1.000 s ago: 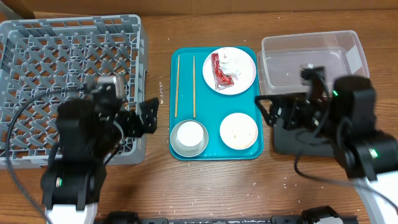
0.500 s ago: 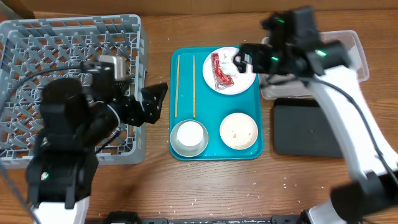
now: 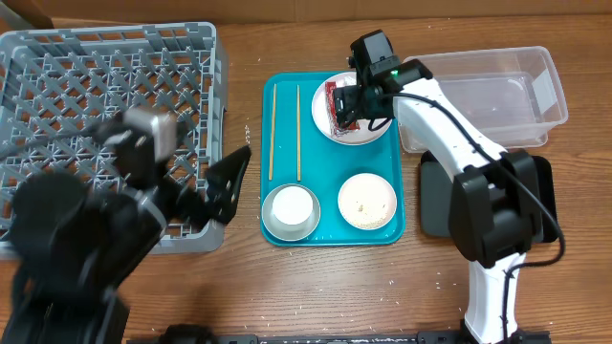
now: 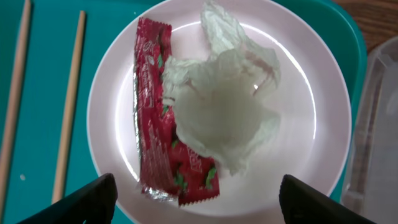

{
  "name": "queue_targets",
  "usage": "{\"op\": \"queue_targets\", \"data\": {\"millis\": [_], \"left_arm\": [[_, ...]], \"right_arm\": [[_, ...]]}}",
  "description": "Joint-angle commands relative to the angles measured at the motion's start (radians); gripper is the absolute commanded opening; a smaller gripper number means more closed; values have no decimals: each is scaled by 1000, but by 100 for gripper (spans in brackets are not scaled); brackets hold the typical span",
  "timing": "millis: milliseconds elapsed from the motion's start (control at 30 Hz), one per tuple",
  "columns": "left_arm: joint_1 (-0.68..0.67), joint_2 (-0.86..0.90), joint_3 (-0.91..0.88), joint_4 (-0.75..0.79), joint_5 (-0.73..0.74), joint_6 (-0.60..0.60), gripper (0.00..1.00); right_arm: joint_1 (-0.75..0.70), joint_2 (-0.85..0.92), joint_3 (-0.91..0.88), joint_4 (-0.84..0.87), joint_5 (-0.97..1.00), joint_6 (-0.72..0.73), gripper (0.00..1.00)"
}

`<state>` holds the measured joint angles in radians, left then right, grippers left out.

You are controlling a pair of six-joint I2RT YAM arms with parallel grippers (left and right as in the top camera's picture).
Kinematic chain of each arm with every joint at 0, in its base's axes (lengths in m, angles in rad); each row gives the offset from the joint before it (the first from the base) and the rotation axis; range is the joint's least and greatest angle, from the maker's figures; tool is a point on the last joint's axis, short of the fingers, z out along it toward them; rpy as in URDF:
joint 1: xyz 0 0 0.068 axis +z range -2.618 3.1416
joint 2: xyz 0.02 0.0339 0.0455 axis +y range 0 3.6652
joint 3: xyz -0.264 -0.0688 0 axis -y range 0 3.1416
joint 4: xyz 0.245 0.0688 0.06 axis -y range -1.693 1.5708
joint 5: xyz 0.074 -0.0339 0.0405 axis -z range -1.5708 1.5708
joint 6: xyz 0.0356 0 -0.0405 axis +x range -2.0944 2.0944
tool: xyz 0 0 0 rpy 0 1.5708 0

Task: Sort waste into correct bins and load items into the dishwasher
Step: 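Reach right gripper to the white plate and grasp the white tissue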

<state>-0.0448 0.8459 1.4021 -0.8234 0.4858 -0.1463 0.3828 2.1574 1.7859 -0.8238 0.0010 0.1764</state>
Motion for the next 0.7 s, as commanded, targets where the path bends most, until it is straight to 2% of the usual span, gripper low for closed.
{"op": "queue_targets", "data": {"millis": [0, 33, 100, 133, 167, 200, 233, 400, 467, 533, 567, 667], "left_arm": [[5, -88, 42, -13, -52, 46, 100], [5, -100, 42, -22, -51, 46, 100], [5, -115, 41, -45, -48, 46, 100], [5, -117, 42, -58, -48, 45, 100], [5, -117, 41, -72, -48, 46, 100], [5, -116, 41, -88, -48, 46, 100], [5, -116, 40, -108, -48, 46, 100], [5, -115, 40, -219, -48, 46, 100], [5, -115, 40, -261, -48, 46, 100], [5, -115, 40, -288, -48, 46, 100], [5, -115, 40, -292, -49, 46, 100], [5, -115, 40, -299, -48, 46, 100]], "right_arm": [[-5, 26, 10, 63, 24, -22, 77], [-5, 32, 10, 87, 24, -21, 71], [-6, 52, 10, 126, 25, -21, 49], [-7, 66, 10, 138, 24, -21, 44], [-8, 77, 10, 144, 25, -21, 45], [-8, 90, 10, 148, 26, -21, 53], [-10, 103, 10, 150, 42, -21, 55], [-23, 130, 10, 132, 133, -21, 49], [-27, 130, 11, 126, 129, -21, 35], [-29, 128, 15, 103, 127, -20, 8], [-30, 125, 22, 86, 117, -21, 4], [-31, 101, 66, 23, 55, -21, 4]]}}
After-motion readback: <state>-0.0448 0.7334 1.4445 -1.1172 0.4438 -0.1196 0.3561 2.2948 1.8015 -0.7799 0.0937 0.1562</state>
